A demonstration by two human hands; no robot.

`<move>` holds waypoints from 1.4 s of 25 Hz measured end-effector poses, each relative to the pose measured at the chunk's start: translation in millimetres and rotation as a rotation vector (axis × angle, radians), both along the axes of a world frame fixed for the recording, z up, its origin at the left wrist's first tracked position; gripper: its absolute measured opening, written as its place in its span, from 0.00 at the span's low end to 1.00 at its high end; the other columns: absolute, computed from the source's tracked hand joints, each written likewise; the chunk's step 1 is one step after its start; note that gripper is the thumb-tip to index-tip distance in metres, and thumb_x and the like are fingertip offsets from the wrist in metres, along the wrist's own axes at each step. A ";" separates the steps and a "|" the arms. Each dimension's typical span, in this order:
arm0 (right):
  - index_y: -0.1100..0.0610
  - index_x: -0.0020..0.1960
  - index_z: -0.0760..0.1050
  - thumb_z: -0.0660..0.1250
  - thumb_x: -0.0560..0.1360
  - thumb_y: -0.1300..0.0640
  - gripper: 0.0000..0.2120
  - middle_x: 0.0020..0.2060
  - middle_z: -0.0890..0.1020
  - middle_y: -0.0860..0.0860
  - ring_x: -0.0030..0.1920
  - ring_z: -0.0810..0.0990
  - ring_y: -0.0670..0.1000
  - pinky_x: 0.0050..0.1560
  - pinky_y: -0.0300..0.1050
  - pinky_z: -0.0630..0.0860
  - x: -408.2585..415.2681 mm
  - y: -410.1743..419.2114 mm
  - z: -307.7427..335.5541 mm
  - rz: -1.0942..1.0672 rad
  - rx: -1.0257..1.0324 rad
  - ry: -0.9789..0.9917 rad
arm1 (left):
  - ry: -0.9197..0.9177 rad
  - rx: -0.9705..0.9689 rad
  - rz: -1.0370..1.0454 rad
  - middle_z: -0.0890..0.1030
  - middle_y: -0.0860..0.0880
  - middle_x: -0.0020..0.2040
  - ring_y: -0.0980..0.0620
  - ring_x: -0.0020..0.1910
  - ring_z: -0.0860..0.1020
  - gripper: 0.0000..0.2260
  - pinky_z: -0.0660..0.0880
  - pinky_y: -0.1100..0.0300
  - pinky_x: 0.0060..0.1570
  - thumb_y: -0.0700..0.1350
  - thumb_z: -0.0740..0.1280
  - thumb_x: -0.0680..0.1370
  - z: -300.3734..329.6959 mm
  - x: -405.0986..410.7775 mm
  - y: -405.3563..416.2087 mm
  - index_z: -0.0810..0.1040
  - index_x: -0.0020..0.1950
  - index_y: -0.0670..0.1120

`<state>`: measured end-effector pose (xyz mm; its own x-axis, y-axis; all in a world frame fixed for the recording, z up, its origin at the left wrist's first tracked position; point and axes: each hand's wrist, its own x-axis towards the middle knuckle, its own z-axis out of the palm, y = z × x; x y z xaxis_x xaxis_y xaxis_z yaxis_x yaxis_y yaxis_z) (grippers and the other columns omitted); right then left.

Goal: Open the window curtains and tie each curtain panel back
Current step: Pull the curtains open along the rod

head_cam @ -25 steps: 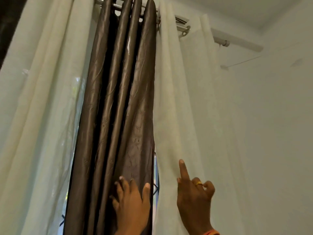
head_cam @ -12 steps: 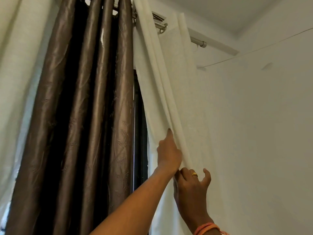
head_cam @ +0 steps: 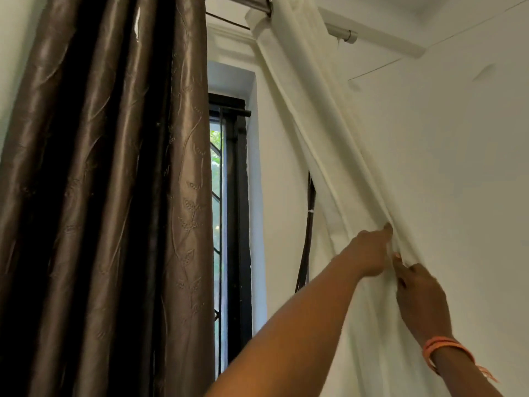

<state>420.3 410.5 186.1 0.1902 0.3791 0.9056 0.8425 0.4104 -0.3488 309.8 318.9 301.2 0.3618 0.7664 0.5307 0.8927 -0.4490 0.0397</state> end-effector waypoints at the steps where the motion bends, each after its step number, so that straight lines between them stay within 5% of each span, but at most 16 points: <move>1: 0.58 0.63 0.80 0.68 0.70 0.73 0.24 0.35 0.72 0.57 0.33 0.76 0.63 0.36 0.53 0.72 -2.6 -0.9 -1.7 -0.042 -0.018 0.026 | 0.022 0.098 -0.010 0.73 0.38 0.67 0.38 0.65 0.72 0.29 0.73 0.48 0.62 0.32 0.60 0.77 -10.6 -22.2 -9.9 0.61 0.77 0.45; 4: 0.58 0.58 0.81 0.68 0.69 0.67 0.18 0.48 0.76 0.59 0.48 0.75 0.64 0.51 0.60 0.65 -50.7 -25.0 1.5 -0.191 0.112 0.112 | -0.088 0.875 0.222 0.66 0.36 0.72 0.35 0.74 0.62 0.25 0.57 0.41 0.75 0.34 0.60 0.74 -40.7 -105.7 -66.9 0.73 0.71 0.45; 6: 0.57 0.60 0.77 0.65 0.70 0.57 0.18 0.58 0.74 0.59 0.56 0.72 0.62 0.58 0.59 0.60 -109.5 -64.8 17.8 -0.043 0.261 0.113 | -0.279 1.150 0.636 0.57 0.34 0.76 0.32 0.76 0.53 0.31 0.50 0.38 0.74 0.45 0.68 0.73 -49.5 -167.6 -128.7 0.66 0.76 0.46; 9: 0.54 0.63 0.74 0.65 0.73 0.48 0.21 0.60 0.74 0.54 0.58 0.73 0.57 0.60 0.56 0.60 -195.0 -146.8 52.5 0.301 0.388 0.100 | -0.719 0.896 1.000 0.52 0.34 0.78 0.32 0.75 0.54 0.49 0.55 0.33 0.70 0.56 0.74 0.70 -60.2 -235.5 -203.8 0.46 0.80 0.44; 11: 0.51 0.65 0.72 0.63 0.75 0.43 0.22 0.60 0.75 0.50 0.59 0.74 0.53 0.62 0.57 0.60 -241.4 -199.9 68.5 0.495 0.381 0.081 | -0.817 0.757 0.925 0.62 0.34 0.75 0.33 0.70 0.66 0.48 0.65 0.39 0.65 0.52 0.73 0.73 -70.2 -260.6 -214.6 0.43 0.79 0.43; 14: 0.51 0.72 0.66 0.58 0.75 0.33 0.32 0.65 0.73 0.51 0.60 0.76 0.54 0.65 0.64 0.61 -291.0 -256.3 88.2 0.520 0.330 -0.035 | -1.077 0.581 0.562 0.79 0.39 0.61 0.39 0.59 0.78 0.30 0.76 0.50 0.58 0.47 0.70 0.75 -69.6 -275.5 -202.7 0.65 0.74 0.42; 16: 0.51 0.77 0.56 0.57 0.72 0.27 0.42 0.72 0.66 0.58 0.64 0.75 0.61 0.66 0.72 0.56 -313.0 -273.3 104.6 0.451 0.203 -0.139 | -1.349 0.459 0.282 0.80 0.40 0.42 0.47 0.43 0.79 0.08 0.80 0.58 0.44 0.44 0.65 0.79 -66.5 -267.1 -188.6 0.77 0.48 0.39; 17: 0.50 0.78 0.51 0.58 0.70 0.26 0.46 0.75 0.60 0.62 0.66 0.73 0.65 0.66 0.76 0.53 -318.5 -277.1 115.8 0.420 0.130 -0.178 | -1.424 0.318 0.163 0.76 0.44 0.38 0.52 0.37 0.76 0.10 0.78 0.67 0.36 0.38 0.60 0.82 -64.9 -252.8 -185.5 0.74 0.40 0.42; 19: 0.48 0.79 0.43 0.63 0.69 0.27 0.50 0.76 0.54 0.68 0.65 0.73 0.69 0.65 0.77 0.54 -321.8 -267.5 140.3 0.287 0.051 -0.258 | -1.313 0.038 -0.032 0.74 0.52 0.40 0.58 0.34 0.76 0.17 0.74 0.73 0.30 0.31 0.54 0.83 -63.8 -226.3 -179.7 0.71 0.41 0.50; 21: 0.45 0.79 0.41 0.69 0.74 0.40 0.47 0.71 0.65 0.70 0.57 0.79 0.66 0.64 0.73 0.59 -309.4 -251.5 162.6 0.112 0.111 -0.309 | -1.137 -0.029 -0.110 0.80 0.57 0.41 0.63 0.34 0.79 0.16 0.77 0.71 0.36 0.32 0.62 0.79 -60.0 -211.5 -174.9 0.77 0.41 0.52; 23: 0.46 0.80 0.43 0.63 0.78 0.59 0.39 0.57 0.79 0.63 0.49 0.82 0.62 0.65 0.69 0.62 -288.2 -239.1 182.0 0.026 0.206 -0.353 | -0.890 0.121 -0.108 0.85 0.54 0.41 0.61 0.37 0.82 0.09 0.79 0.65 0.41 0.34 0.70 0.74 -54.5 -216.3 -176.5 0.84 0.43 0.48; 25: 0.48 0.80 0.45 0.57 0.77 0.67 0.38 0.48 0.82 0.57 0.46 0.82 0.61 0.65 0.68 0.62 -260.0 -223.4 191.4 0.000 0.191 -0.421 | -0.732 0.399 -0.048 0.85 0.54 0.39 0.60 0.37 0.81 0.07 0.77 0.64 0.41 0.42 0.71 0.74 -54.1 -233.0 -181.1 0.83 0.51 0.47; 27: 0.51 0.79 0.54 0.56 0.75 0.68 0.35 0.44 0.82 0.58 0.42 0.82 0.62 0.64 0.72 0.62 -225.7 -203.8 195.8 -0.106 0.290 -0.438 | -0.512 0.825 0.205 0.83 0.52 0.44 0.54 0.44 0.79 0.13 0.75 0.60 0.45 0.50 0.70 0.72 -52.4 -254.3 -182.1 0.82 0.56 0.50; 29: 0.54 0.74 0.68 0.57 0.72 0.66 0.30 0.37 0.82 0.60 0.35 0.81 0.63 0.58 0.78 0.63 -191.4 -183.8 199.1 -0.200 0.477 -0.383 | -0.322 1.131 0.606 0.77 0.44 0.62 0.43 0.60 0.70 0.23 0.71 0.49 0.58 0.51 0.71 0.71 -38.4 -280.5 -186.1 0.76 0.65 0.49; 32: 0.55 0.68 0.75 0.58 0.71 0.63 0.26 0.34 0.81 0.63 0.34 0.80 0.65 0.54 0.84 0.59 -131.9 -144.9 208.9 -0.253 0.489 -0.304 | -0.445 0.996 1.025 0.48 0.33 0.77 0.30 0.75 0.48 0.47 0.51 0.32 0.70 0.50 0.76 0.66 1.3 -320.3 -199.6 0.54 0.79 0.47; 35: 0.45 0.73 0.67 0.62 0.75 0.61 0.28 0.41 0.82 0.64 0.41 0.81 0.66 0.60 0.82 0.57 -71.5 -100.5 210.6 -0.229 0.198 -0.214 | -0.502 0.974 1.222 0.43 0.25 0.75 0.23 0.73 0.43 0.60 0.46 0.24 0.67 0.46 0.82 0.59 20.5 -362.5 -222.2 0.46 0.79 0.43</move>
